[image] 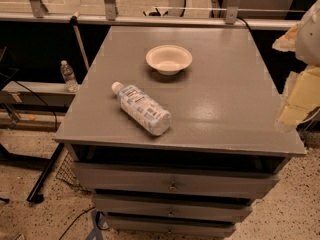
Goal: Place blue plastic bottle upright
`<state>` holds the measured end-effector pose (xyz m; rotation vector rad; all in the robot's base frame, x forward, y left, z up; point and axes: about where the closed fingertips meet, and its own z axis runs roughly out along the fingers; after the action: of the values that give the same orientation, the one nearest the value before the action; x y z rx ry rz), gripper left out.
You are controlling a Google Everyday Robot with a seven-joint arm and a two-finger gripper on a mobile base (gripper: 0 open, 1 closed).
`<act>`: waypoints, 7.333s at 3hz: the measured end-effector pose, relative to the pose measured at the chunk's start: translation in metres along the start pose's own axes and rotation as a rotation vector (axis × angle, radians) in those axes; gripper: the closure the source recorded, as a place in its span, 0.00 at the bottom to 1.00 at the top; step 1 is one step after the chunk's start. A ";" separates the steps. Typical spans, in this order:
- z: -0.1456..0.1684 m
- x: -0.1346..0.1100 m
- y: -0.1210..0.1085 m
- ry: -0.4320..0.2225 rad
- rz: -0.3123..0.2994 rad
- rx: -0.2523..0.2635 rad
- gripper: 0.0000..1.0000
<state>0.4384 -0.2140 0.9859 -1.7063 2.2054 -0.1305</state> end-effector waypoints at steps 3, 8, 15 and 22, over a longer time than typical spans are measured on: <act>0.030 -0.085 0.006 -0.007 0.011 -0.124 0.00; 0.107 -0.169 -0.033 0.025 0.339 -0.251 0.00; 0.192 -0.258 0.006 0.257 0.462 -0.207 0.16; 0.151 -0.261 -0.033 -0.145 0.249 -0.338 1.00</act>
Offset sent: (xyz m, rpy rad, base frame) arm 0.0220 0.0899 -0.0144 0.0213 0.1567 0.0041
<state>0.5739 0.0467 0.9100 -1.5212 2.4060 0.4358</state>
